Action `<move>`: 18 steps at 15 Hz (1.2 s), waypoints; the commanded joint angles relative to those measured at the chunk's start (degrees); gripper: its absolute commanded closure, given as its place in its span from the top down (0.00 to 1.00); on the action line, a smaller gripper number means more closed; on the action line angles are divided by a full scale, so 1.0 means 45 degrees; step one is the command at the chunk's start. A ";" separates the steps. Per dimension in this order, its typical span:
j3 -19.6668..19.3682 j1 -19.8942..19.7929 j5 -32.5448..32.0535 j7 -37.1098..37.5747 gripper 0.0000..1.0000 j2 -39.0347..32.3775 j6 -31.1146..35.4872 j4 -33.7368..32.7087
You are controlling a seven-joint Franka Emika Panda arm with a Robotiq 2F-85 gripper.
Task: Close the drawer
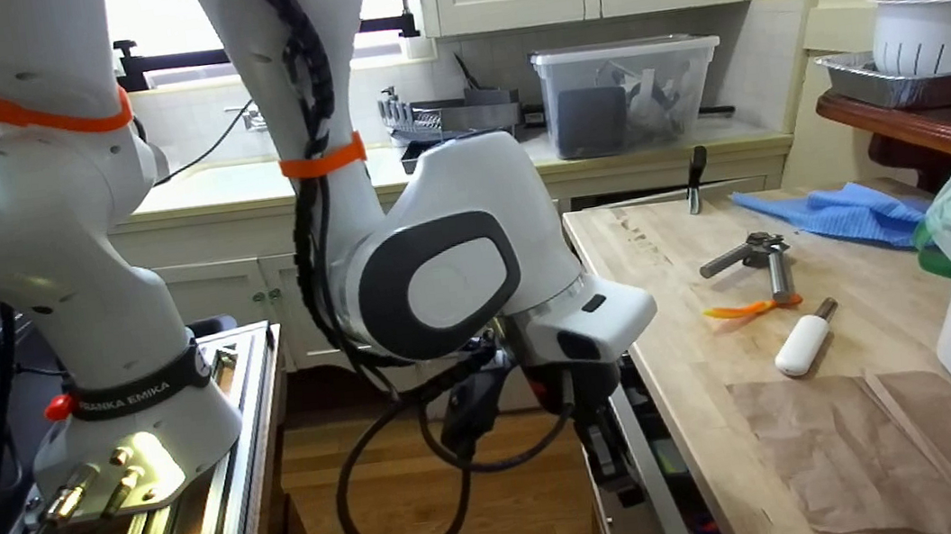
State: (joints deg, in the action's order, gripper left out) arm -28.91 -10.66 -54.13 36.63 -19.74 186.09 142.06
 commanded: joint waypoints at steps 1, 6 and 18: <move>-0.0202 0.0313 0.0252 0.0378 0.00 -0.1020 0.0581 -0.0507; 0.2727 -0.1276 0.2523 -0.2302 0.00 0.0145 -0.1311 0.1574; 0.3816 -0.0107 0.7845 -0.6864 0.71 0.7768 -0.9290 0.2682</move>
State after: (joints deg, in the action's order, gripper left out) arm -13.46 -11.66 -23.11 9.54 4.05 151.81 152.07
